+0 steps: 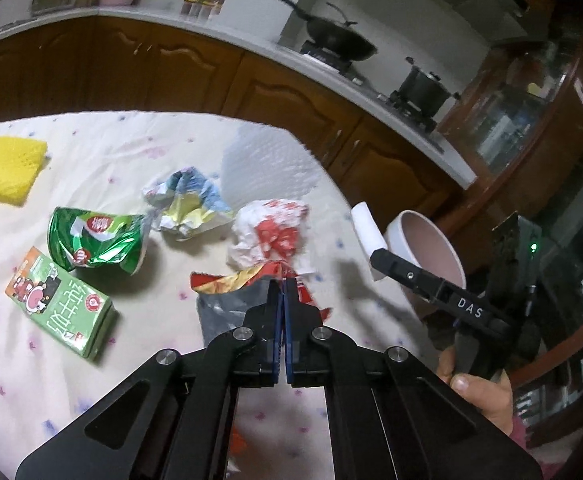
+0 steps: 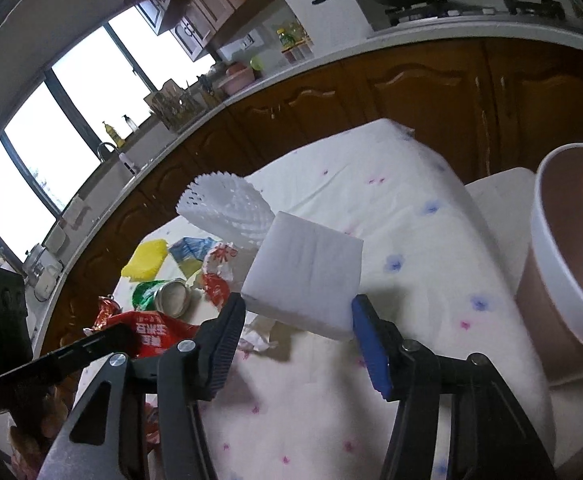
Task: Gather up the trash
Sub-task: 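Grasp the red chip bag with the left tool while the right tool grasps the white sponge block, then carry both items over the bin and open both tools to drop them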
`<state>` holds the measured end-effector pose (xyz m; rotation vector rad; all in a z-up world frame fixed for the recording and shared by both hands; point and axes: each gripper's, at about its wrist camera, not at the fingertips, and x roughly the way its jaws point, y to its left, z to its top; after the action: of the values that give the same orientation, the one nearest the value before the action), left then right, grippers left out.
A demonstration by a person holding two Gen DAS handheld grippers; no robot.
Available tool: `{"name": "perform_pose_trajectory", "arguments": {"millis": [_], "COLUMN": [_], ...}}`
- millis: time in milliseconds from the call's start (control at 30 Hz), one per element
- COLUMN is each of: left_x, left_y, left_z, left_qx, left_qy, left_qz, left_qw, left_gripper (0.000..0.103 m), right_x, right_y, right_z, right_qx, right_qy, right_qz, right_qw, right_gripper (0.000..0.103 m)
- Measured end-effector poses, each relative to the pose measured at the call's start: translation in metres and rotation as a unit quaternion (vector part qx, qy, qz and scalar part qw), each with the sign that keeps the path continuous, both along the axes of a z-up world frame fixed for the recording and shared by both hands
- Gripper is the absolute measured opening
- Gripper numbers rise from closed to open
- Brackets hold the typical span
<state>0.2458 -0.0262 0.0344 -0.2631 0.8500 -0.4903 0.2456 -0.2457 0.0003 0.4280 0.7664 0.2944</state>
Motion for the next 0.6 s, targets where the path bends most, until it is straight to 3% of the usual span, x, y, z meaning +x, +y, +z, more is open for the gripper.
{"name": "perform_pose_trajectory", "arguments": {"millis": [600], "left_x": [-0.019], "left_y": [-0.062], "left_z": [0.029], "left_qx": [-0.013], "left_qy": [-0.034], "left_qz": [-0.058], "left_qw": [0.9977], "left_gripper": [0.000], "right_x": [-0.056], "right_y": [-0.061], "right_z": [0.031], "right_qx": [-0.003], "right_qy": [-0.033], "right_qz": [-0.065], "right_qw": [0.997], "right_gripper": [0.056]}}
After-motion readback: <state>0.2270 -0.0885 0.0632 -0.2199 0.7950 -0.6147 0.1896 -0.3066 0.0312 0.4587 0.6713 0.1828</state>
